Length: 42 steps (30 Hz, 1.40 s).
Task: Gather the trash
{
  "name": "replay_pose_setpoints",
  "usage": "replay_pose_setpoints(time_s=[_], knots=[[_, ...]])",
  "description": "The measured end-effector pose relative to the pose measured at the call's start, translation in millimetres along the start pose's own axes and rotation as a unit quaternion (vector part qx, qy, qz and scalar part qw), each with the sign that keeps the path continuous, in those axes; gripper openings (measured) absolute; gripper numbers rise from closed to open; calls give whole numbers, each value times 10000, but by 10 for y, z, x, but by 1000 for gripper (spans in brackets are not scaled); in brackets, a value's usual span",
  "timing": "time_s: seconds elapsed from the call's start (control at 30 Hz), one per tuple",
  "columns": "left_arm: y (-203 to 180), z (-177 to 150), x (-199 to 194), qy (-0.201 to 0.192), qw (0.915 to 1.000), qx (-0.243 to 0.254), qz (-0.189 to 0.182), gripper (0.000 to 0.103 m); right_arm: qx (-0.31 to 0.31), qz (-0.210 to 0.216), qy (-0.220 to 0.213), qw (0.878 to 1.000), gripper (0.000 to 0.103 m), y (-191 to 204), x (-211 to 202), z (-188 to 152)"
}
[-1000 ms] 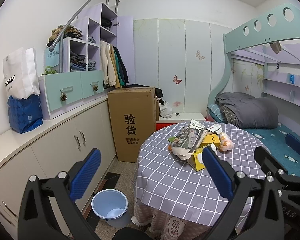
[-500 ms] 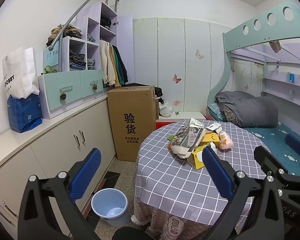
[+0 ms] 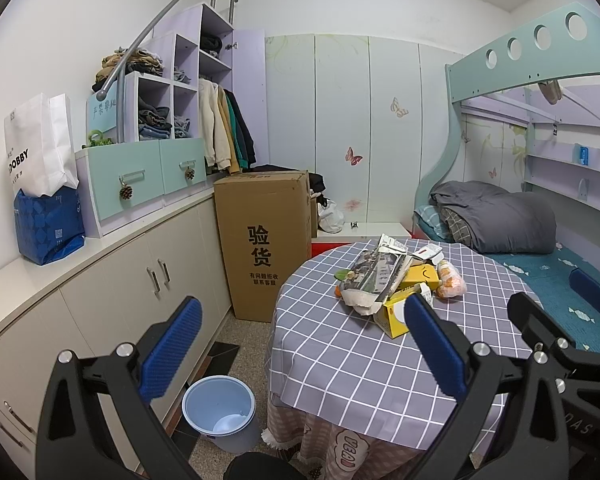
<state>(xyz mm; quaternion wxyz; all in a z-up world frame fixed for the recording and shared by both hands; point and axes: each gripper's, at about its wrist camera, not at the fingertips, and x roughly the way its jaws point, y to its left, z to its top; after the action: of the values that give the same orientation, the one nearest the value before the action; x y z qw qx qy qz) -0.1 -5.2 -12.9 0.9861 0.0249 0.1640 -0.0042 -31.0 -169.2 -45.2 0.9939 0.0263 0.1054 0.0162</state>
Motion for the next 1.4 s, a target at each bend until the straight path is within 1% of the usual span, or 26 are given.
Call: replay_pose_setpoints(time_s=[0.67, 1.4], knots=[[-5, -30, 9, 21, 10000, 7, 11, 99, 25, 40, 38, 10000, 97, 43, 4, -49], [15, -95, 43, 46, 10000, 3, 14, 99, 37, 72, 88, 9999, 97, 56, 50, -28]])
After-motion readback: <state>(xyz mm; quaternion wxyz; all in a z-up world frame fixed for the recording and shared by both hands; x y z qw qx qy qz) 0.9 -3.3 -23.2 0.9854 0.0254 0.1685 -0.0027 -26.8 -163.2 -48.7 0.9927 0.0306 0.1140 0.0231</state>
